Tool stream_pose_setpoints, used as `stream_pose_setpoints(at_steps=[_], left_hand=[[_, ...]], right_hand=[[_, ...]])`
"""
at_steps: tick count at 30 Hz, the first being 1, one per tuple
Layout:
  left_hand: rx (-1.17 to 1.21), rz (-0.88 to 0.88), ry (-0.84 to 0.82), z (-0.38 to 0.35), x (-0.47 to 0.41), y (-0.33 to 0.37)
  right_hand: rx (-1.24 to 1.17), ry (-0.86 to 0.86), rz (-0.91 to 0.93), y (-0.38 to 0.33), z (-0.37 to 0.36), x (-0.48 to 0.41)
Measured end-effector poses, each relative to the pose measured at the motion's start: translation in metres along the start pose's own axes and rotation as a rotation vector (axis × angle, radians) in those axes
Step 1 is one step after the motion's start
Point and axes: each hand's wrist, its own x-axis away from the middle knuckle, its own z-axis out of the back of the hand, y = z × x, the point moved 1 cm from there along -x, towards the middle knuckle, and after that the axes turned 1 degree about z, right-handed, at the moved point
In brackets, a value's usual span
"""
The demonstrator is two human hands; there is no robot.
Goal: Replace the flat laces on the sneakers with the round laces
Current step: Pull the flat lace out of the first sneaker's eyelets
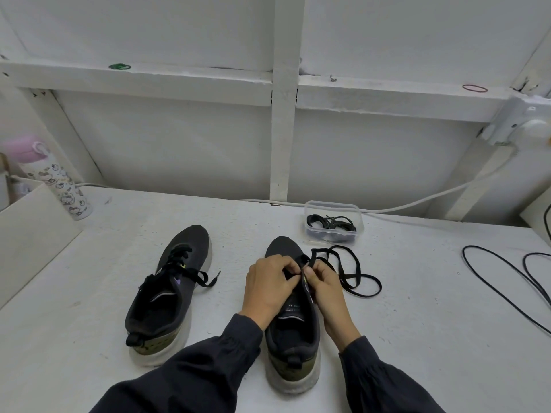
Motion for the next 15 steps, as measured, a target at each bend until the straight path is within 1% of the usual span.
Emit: stream_pose_setpoints(at_steps=[4,9,15], left_hand=[[-0.067,-0.012,0.005,-0.0019,0.0016,0.0017],[-0.194,-0.020,0.021,-0.0031,0.0017,0.0032],[-0.208,-0.012,0.020,-0.0058,0.0002,0.0003]], right_hand=[[-0.019,0.018,0.001,0.0003,-0.0017,0.0028],[0.031,0.003,-0.003,-0.0029,-0.0013,0.0040],[0.141,0.008,-0.013,-0.0050,-0.0012,0.0013]])
